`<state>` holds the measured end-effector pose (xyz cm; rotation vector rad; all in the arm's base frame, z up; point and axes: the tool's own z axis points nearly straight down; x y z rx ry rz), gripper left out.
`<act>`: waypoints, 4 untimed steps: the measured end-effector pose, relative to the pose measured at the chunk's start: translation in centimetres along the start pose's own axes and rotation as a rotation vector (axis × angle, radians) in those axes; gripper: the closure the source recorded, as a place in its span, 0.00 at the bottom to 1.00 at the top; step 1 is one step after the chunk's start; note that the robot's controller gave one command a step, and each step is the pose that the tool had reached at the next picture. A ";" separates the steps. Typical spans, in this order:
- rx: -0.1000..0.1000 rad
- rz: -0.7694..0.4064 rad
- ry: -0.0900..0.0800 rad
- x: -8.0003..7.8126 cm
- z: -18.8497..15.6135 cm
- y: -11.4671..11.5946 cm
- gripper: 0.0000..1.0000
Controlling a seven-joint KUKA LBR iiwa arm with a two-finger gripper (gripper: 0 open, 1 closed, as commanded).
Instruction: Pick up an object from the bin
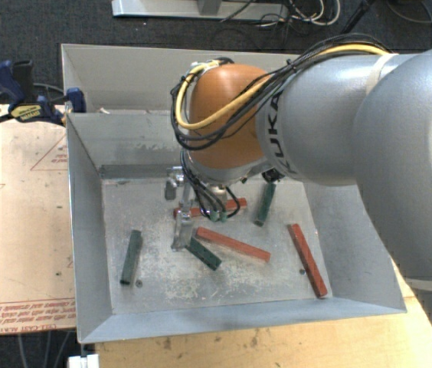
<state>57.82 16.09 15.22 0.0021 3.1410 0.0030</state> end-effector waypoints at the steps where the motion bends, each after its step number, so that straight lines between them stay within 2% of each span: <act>1: 0.004 0.052 0.002 -2.1 4.5 -6.3 0.00; 2: 0.000 -0.045 -0.002 -7.4 8.2 -7.5 0.00; 3: -0.002 -0.045 -0.010 -7.5 7.7 -7.4 1.00; 4: 0.002 -0.167 -0.012 -6.7 -7.0 -10.2 1.00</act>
Offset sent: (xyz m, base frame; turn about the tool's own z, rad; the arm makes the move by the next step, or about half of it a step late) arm 0.0205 -0.0581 -0.0417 0.0446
